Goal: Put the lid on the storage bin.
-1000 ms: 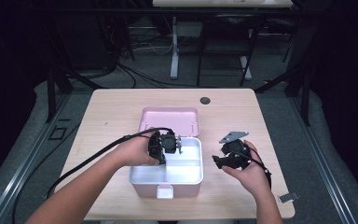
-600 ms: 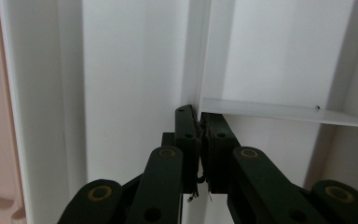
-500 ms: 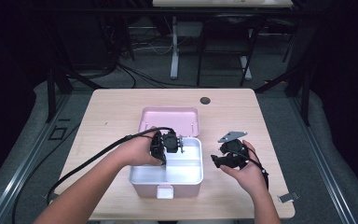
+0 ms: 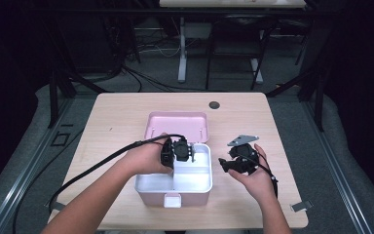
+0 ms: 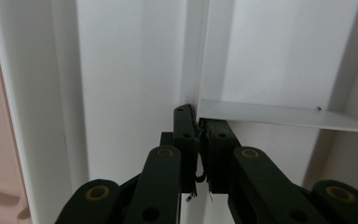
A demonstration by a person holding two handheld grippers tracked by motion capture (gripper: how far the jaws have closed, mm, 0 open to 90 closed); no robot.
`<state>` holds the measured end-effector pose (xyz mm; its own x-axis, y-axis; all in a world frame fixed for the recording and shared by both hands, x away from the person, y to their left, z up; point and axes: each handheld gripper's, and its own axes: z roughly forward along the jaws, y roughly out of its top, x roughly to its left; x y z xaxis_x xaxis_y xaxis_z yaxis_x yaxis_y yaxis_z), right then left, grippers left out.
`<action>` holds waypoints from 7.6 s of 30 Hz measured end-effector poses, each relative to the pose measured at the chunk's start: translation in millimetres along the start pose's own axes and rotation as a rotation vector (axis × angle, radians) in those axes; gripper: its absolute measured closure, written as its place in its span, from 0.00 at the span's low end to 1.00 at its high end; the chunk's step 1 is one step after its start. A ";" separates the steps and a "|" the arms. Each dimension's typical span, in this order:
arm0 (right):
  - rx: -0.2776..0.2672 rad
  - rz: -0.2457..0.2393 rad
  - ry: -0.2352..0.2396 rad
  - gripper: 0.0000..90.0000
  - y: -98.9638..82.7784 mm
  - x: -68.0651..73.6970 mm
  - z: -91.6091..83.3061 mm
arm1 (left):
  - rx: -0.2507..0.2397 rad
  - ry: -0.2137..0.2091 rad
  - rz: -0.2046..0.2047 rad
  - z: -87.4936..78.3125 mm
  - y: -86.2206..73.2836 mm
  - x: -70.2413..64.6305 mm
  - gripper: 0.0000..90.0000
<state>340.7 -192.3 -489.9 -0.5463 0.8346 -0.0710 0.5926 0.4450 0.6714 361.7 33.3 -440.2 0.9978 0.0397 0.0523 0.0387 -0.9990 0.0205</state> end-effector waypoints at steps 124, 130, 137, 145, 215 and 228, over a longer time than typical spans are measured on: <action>0.208 0.516 0.060 0.90 134.6 -43.6 104.5 | 0.002 -0.004 0.016 0.0 0.3 0.6 0.96; 0.198 0.527 0.077 0.91 136.7 -45.6 99.9 | 0.000 0.001 0.013 0.3 0.2 0.1 0.96; 0.186 0.554 0.126 0.92 136.9 -51.4 92.8 | 0.000 -0.003 0.013 0.1 0.3 0.2 0.96; 0.183 0.532 0.117 0.93 140.0 -49.8 88.0 | 0.001 -0.008 0.016 0.0 0.3 0.8 0.96; 0.022 0.426 0.094 0.97 156.5 -34.5 21.5 | -0.222 0.093 -0.177 -35.4 -59.4 8.0 0.80; -0.002 0.428 0.091 0.97 156.2 -31.9 19.3 | -0.478 0.148 -0.480 -44.8 -107.5 32.8 0.70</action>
<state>462.1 -143.2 -397.1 -0.3017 0.9117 0.2790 0.7756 0.0645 0.6279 387.9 142.8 -395.9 0.8570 0.5115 0.0619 0.4130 -0.7538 0.5111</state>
